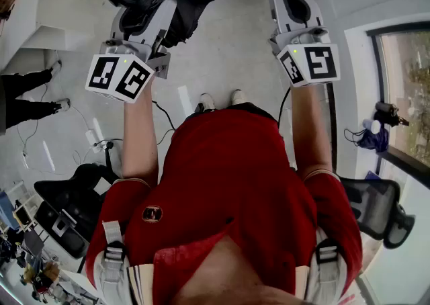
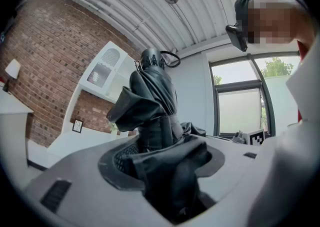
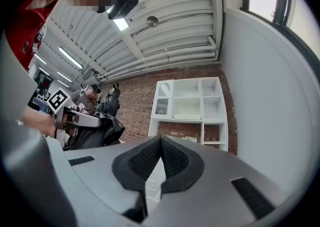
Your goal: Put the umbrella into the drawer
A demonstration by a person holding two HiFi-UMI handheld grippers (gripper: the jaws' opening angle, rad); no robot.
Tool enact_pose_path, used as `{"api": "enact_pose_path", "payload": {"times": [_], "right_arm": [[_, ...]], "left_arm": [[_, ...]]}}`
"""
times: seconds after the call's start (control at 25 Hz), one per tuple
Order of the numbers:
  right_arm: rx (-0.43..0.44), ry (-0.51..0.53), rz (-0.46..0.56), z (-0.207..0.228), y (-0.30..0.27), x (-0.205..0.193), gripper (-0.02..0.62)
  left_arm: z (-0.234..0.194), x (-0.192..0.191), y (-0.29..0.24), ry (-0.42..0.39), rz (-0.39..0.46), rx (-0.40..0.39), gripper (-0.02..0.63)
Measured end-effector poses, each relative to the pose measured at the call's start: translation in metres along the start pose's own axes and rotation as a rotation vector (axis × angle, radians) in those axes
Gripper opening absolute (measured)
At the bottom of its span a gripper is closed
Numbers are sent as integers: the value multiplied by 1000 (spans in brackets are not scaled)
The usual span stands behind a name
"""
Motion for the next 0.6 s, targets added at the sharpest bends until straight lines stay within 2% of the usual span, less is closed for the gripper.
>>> {"api": "enact_pose_path", "payload": {"times": [0.24, 0.6], "right_arm": [[-6, -26, 29, 0, 4, 1, -2], [-76, -26, -28, -11, 9, -9, -2]], "left_arm": [[0, -1, -1, -1, -15, -18, 249], [-26, -10, 4, 31, -22, -60, 249]]}}
Point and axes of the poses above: the fingertips, and each gripper's own axes: y backward along the fingers, z to its right, x out of its top, the point moved 5 cm from there along y, backward along the fingers, and after that the axes turned 9 degrees about -z, right-handed, at the moved point
